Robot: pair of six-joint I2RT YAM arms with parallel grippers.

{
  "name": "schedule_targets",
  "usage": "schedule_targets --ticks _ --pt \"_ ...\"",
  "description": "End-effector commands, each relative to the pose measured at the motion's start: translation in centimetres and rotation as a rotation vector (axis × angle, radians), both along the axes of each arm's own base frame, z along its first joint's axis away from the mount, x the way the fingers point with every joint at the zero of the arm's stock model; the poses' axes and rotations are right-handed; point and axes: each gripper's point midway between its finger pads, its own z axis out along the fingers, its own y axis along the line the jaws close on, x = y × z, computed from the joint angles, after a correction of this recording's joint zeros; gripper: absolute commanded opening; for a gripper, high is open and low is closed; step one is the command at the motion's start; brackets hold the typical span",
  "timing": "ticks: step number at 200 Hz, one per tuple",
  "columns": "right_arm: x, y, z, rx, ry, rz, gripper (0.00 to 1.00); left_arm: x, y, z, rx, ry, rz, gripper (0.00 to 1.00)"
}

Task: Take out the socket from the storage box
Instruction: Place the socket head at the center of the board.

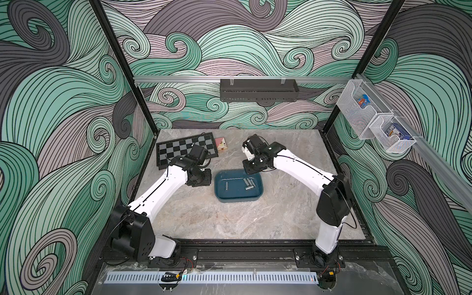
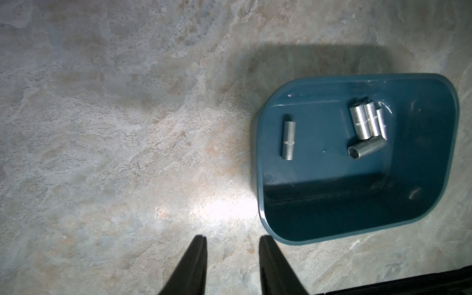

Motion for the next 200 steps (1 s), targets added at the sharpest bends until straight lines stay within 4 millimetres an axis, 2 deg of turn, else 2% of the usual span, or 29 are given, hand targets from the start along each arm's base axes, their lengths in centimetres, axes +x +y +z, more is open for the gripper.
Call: schedule_targets --ticks 1,25,39,67,108,154,200 --pt "0.6 -5.0 0.3 -0.013 0.020 -0.090 0.12 -1.1 0.9 0.1 0.023 0.002 -0.005 0.38" --pt "1.0 -9.3 -1.3 -0.042 0.060 -0.164 0.12 -1.6 1.0 -0.5 0.020 0.014 -0.008 0.38" --pt "1.1 -11.1 -2.6 -0.063 0.092 -0.197 0.12 -1.7 0.9 -0.8 0.018 0.020 -0.008 0.38" --pt "1.3 -12.9 -5.6 -0.120 0.132 -0.219 0.12 -1.8 0.8 -1.2 0.013 0.033 -0.009 0.38" --pt "1.3 -12.2 -9.4 -0.131 0.199 -0.180 0.13 -1.8 0.9 -1.2 0.018 0.026 -0.005 0.38" --pt "1.6 -11.5 -11.7 -0.157 0.227 -0.170 0.13 -1.8 1.1 -1.2 0.023 0.027 0.003 0.38" --pt "2.2 -11.4 -13.0 -0.168 0.212 -0.186 0.15 -1.9 1.1 -1.3 0.023 0.028 0.005 0.38"
